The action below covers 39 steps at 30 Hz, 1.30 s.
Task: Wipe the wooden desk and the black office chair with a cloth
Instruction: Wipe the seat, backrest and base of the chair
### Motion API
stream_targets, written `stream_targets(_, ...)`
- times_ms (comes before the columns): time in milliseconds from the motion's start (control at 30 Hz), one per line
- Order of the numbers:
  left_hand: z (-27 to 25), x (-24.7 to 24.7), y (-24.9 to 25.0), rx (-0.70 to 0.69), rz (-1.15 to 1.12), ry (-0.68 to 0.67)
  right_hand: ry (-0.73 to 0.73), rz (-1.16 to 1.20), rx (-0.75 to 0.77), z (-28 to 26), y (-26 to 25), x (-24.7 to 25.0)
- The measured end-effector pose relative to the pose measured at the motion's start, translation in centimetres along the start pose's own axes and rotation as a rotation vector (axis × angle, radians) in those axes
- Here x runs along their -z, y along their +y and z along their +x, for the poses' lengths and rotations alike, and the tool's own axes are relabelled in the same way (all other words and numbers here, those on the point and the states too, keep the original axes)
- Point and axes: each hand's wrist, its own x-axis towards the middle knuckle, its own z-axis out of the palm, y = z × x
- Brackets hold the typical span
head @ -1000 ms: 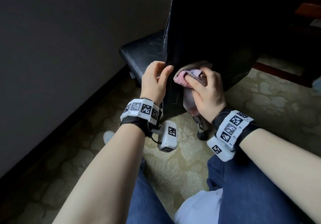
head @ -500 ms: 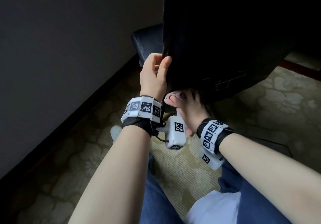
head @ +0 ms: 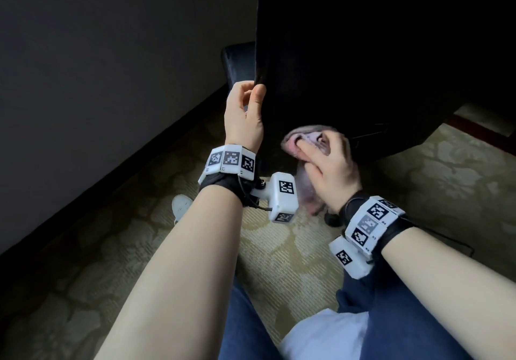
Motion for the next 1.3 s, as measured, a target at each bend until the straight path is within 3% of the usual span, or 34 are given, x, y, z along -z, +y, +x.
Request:
stream_targets(133,0.3,0.4,0.0,-0.015,0.035,0.01,0.301,-0.029,0.126,1.8,0.7,2.1)
stream_targets(267,0.8,0.7,-0.5,-0.024,0.061,0.02,0.335,-0.051,0.108,3.9,0.7,1.5)
stream_targets(433,1.6,0.9,-1.4,-0.038,0.069,0.043,0.148,-0.022,0.062,4.0,0.4,-1.3)
stream_targets(700,2.0,0.6,-2.5,-0.011,-0.014,0.052,-0.415,-0.048,-0.24,1.2,1.8,-5.8)
stream_targets(833,2.2,0.4,-2.6,-0.009,-0.028,0.088,-0.485,-0.008,-0.282,1.1,1.7,-5.2)
stream_targets(933,2.1,0.5,-2.5,-0.008,-0.011,0.109,-0.406,0.041,-0.228,1.0,1.1,-3.5)
stream_targets(1100,-0.2,-1.4,-2.0,0.047,0.03,0.284,-0.082,0.122,-0.131,0.4,1.4,-0.1)
stream_targets(1200,-3.0,-3.8,-1.7,0.249,0.034,0.218,0.152,0.057,-0.039,0.7,2.5,1.4)
stream_targets(1300,-3.4,-5.4,-2.1,0.298,0.001,0.184,0.291,0.024,0.005,1.8,3.4,2.3)
